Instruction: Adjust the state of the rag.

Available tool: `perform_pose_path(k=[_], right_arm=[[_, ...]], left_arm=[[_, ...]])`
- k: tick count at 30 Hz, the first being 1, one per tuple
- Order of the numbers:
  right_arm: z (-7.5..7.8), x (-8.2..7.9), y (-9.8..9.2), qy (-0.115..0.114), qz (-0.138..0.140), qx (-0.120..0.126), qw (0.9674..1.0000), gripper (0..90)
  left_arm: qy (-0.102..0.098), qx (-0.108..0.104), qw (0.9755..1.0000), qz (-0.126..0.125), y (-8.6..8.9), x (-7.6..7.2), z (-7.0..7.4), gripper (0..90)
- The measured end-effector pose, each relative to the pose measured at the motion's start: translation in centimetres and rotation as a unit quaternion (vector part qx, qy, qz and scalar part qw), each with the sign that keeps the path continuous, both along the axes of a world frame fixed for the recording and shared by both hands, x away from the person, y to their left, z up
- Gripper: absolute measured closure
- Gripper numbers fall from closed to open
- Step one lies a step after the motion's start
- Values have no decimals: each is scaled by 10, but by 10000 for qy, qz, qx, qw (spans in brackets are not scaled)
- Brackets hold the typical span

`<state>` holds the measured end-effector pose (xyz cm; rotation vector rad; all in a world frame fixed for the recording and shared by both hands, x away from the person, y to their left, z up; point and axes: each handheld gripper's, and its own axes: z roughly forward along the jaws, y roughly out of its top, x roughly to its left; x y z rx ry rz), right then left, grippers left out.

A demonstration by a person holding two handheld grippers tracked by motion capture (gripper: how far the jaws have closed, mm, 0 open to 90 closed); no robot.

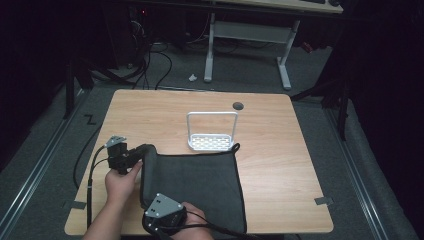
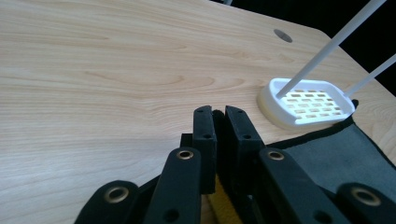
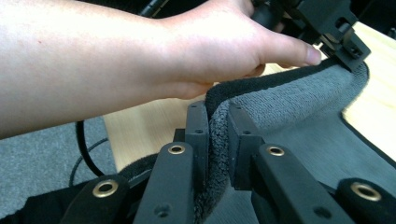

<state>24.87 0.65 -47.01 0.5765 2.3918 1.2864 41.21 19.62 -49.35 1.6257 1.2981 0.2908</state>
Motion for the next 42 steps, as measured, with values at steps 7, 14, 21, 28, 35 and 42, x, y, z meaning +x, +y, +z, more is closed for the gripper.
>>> perform_pose_path(k=[7, 14, 21, 28, 35, 42], right_arm=[[2, -5, -35, -72, -308, -20, 9995, 815], [-4, -9, -73, -25, -629, -63, 9980, 815], [-11, -14, -108, 26, -925, -86, 9957, 815], [-15, -24, -141, 70, -1163, -171, 9930, 812], [-22, -32, -176, 190, -1520, -209, 9880, 811], [-30, -34, -201, 378, -1774, -254, 9831, 798]], left_arm=[[-58, 105, 9998, -145, -34, 3, 4, 830], [-64, 127, 9995, -268, -67, 5, 5, 829], [-15, 169, 9989, -437, -97, 5, 1, 828], [-103, 353, 9962, -786, -139, 1, 6, 826], [-49, 535, 9937, -987, -183, 4, 6, 820], [164, 641, 9927, -1009, -211, 9, -3, 812]])
